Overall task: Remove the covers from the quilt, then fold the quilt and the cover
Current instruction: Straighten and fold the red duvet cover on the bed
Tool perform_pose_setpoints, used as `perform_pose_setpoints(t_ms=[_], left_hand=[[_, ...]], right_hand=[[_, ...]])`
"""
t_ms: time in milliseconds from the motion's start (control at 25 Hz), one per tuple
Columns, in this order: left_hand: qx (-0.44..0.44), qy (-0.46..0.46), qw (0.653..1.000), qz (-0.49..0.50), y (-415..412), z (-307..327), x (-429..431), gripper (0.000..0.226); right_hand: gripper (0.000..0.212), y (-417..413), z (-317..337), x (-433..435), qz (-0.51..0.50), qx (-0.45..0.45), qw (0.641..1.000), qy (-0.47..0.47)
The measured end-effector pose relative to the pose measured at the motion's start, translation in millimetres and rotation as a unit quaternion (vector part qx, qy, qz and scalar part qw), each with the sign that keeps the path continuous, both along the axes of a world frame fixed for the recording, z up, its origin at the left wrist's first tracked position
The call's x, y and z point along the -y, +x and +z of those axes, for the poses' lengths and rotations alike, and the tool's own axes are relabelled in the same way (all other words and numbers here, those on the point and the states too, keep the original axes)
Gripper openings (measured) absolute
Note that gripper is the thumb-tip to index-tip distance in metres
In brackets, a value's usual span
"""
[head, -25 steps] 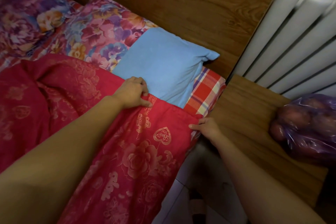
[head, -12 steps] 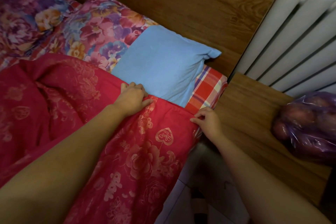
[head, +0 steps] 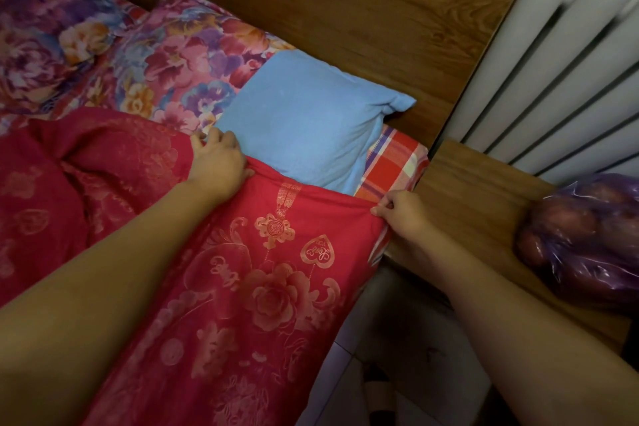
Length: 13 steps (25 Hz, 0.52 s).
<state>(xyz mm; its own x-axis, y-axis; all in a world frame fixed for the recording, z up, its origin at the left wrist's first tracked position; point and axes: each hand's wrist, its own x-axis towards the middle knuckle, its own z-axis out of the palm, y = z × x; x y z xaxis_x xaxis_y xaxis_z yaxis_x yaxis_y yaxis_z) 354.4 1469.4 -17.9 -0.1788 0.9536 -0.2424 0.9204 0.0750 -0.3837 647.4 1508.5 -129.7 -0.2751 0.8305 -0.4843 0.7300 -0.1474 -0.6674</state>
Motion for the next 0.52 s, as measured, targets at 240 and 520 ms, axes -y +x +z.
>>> perform_pose_setpoints(t_ms=[240,520], left_hand=[[0.04,0.08,0.991,0.101,8.5,-33.5,-8.0,0.036],[0.092,0.126,0.961,0.229,18.0,-68.1,-14.5,0.034]], right_hand=[[0.016,-15.1,-19.7,6.3,-0.093,0.002,0.995,0.029],[0.023,-16.1,-39.5,19.1,-0.324,-0.202,0.921,-0.071]])
